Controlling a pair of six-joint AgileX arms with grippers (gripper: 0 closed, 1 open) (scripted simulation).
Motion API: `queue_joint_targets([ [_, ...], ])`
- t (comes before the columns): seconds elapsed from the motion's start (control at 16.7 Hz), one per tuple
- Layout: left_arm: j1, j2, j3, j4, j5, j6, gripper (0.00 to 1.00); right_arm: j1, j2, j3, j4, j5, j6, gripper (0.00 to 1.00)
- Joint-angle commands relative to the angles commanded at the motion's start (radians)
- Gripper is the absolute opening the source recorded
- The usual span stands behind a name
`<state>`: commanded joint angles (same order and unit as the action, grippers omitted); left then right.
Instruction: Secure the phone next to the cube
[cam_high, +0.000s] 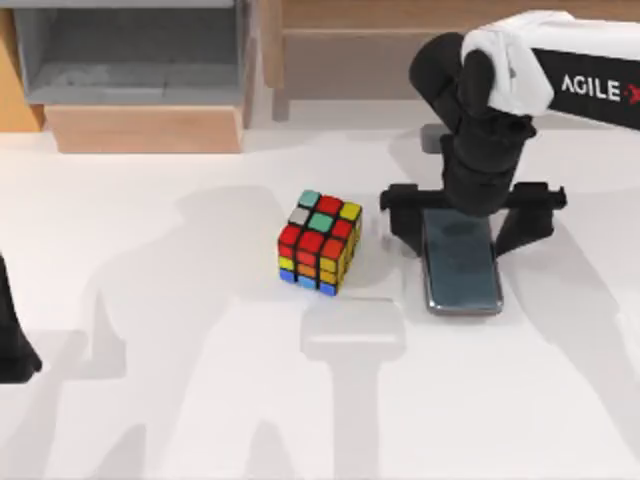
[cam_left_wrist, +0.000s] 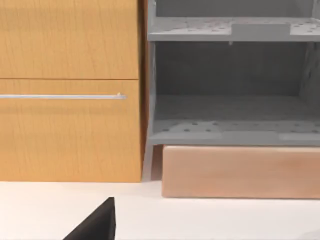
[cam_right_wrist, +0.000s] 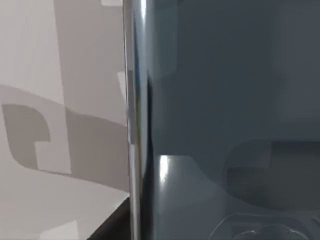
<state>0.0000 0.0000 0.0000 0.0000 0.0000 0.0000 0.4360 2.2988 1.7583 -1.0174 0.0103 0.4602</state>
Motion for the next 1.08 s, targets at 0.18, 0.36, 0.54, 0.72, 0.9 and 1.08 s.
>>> queue_joint_targets([
  [0.18,0.0,0.0,0.0,0.0,0.0,0.0,1.0,0.0,0.0,0.0,0.0,0.0,0.0,0.3],
  [0.36,0.0,0.0,0.0,0.0,0.0,0.0,1.0,0.0,0.0,0.0,0.0,0.0,0.0,0.53],
  [0.54,0.0,0.0,0.0,0.0,0.0,0.0,1.0,0.0,0.0,0.0,0.0,0.0,0.0,0.75],
  [0.72,0.0,0.0,0.0,0.0,0.0,0.0,1.0,0.0,0.0,0.0,0.0,0.0,0.0,0.98],
  [0.9,0.0,0.0,0.0,0.0,0.0,0.0,1.0,0.0,0.0,0.0,0.0,0.0,0.0,1.0],
  [1.08,0.0,0.0,0.0,0.0,0.0,0.0,1.0,0.0,0.0,0.0,0.0,0.0,0.0,1.0],
])
